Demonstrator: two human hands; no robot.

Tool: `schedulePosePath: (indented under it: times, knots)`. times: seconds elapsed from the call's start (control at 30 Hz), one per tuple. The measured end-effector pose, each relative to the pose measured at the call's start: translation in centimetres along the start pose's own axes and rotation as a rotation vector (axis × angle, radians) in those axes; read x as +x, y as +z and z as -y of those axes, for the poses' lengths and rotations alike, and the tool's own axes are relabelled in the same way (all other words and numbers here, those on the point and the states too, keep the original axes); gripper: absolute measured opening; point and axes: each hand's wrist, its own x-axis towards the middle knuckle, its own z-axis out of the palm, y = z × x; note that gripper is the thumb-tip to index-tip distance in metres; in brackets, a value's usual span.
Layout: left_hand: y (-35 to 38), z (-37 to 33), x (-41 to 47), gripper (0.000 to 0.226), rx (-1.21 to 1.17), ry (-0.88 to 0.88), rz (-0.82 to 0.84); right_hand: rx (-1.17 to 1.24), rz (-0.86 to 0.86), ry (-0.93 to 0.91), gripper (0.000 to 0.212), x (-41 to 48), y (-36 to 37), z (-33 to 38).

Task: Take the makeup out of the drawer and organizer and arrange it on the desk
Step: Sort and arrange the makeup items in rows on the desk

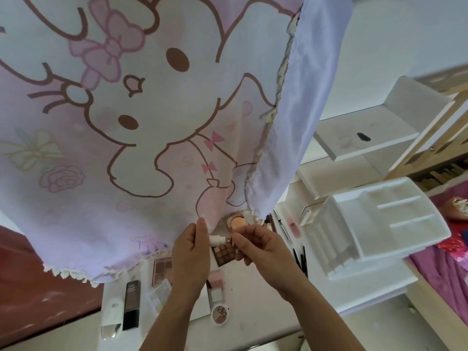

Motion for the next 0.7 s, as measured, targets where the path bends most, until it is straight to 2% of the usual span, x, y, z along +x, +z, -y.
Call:
schedulePosePath:
  times: [0.2,0.27,0.4,0.53,0.6,0.7]
  knots:
    - [0.2,-0.1,-0.4,0.043,-0.021,-0.063,0.032,0.123,-0.055,0.028,0.028,0.1,-0.4,-0.7]
    - [0.4,0.2,-0.5,0.042,-0.064,-0.140,0.070,0.190,-0.078,0.045,0.031,0.1,-0.6,-1.0]
    - [0.6,1.4,-0.6,0.037,-0.240,-0.325,0.250,0.270,-0.126,0.102,0.029,0.4,-1.2,-1.9]
    - [0.5,3.6,-0.7,0.020,-0.330,-0.416,0.438,0.282,-0.177,0.135,0.021,0.7,-2.4,-3.0]
    - [0.5,4.7,-0.7,0.022,-0.274,-0.420,0.496,0.278,-0.195,0.157,0.019,0.8,-3.0,-3.7]
    - [1.2,6.1,-0.7,0.021,-0.034,-0.307,0.541,0.221,-0.204,0.204,0.021,1.2,-4.2,-5.3]
